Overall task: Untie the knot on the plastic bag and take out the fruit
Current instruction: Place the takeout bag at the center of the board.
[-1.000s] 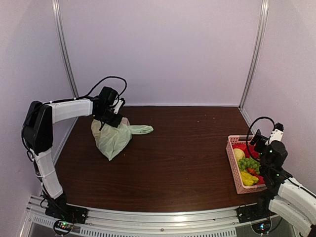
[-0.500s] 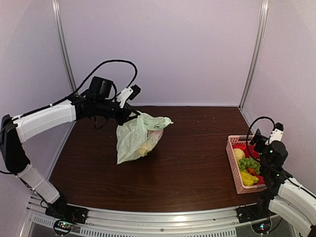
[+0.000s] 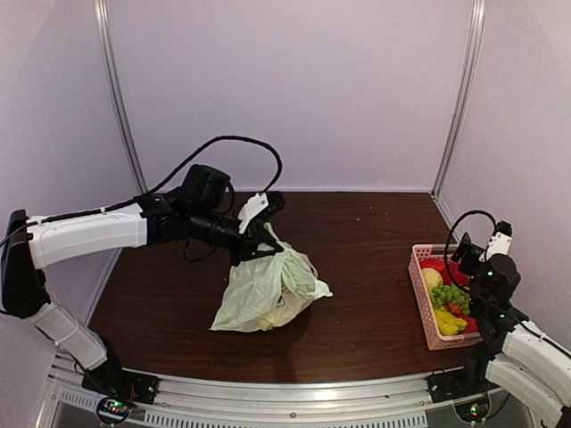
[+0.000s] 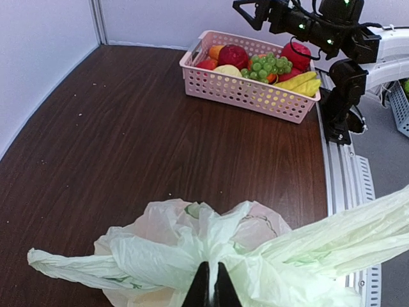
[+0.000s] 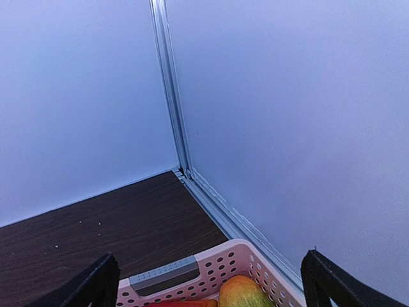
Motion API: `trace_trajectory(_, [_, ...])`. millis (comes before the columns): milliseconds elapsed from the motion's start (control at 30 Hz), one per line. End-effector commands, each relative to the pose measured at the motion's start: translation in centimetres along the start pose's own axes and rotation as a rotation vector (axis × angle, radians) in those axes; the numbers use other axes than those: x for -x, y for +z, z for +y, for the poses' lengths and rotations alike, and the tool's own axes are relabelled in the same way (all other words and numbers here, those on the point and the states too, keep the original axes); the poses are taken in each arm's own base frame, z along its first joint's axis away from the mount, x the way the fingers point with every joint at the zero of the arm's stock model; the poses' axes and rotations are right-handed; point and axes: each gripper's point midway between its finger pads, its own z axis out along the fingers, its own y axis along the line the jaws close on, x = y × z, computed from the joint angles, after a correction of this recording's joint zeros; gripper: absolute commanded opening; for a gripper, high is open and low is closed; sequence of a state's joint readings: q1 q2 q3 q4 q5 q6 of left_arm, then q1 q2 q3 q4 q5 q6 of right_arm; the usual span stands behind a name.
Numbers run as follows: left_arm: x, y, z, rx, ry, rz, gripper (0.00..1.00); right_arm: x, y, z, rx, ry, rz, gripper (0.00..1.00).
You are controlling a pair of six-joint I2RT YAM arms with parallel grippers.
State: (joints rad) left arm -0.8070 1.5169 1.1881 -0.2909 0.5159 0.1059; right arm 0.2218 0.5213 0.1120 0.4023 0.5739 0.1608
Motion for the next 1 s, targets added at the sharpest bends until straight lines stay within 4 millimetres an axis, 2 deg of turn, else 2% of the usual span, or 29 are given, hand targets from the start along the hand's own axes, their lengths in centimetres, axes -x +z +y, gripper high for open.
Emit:
trace_trajectory(0, [2.0, -0.6, -0.9, 0.023, 0.103, -0.078, 0.0, 0.8, 0.2, 0.4, 0.013, 0.008, -0.013, 1.0])
trace_trajectory(100, [1.3, 0.3, -1.8, 0.01, 0.122, -0.046, 0.0, 0.7, 0.2, 0.4, 0.015, 0.007, -0.012, 1.0])
trace_trajectory(200, [0.1, 1.4, -2.0, 0.009, 0.122, 0.007, 0.0, 0.7, 0.2, 0.5, 0.02, 0.011, -0.013, 1.0])
trace_trajectory(367, [-0.8, 2.2, -2.2, -0.015, 0.11, 0.041, 0.0, 0.7, 0.2, 0.5, 0.023, 0.014, -0.013, 1.0])
trace_trajectory(533, [-1.7, 3.0, -2.1, -0.032, 0.098, 0.089, 0.09, 0.8, 0.1, 0.5, 0.025, 0.018, -0.016, 1.0])
trace_trajectory(700, [-1.8, 3.2, -2.1, -0.041, 0.092, 0.103, 0.28, 0.8, 0.1, 0.5, 0.023, 0.019, -0.017, 1.0])
trace_trajectory(900, [0.3, 1.4, -2.0, 0.013, 0.111, 0.028, 0.65, 0.9, 0.1, 0.7, 0.034, 0.019, -0.014, 1.0])
trace_trajectory(967, [0.7, 0.8, -1.5, 0.063, 0.104, 0.009, 0.75, 0.9, 0.1, 0.8, 0.039, 0.016, -0.012, 1.0])
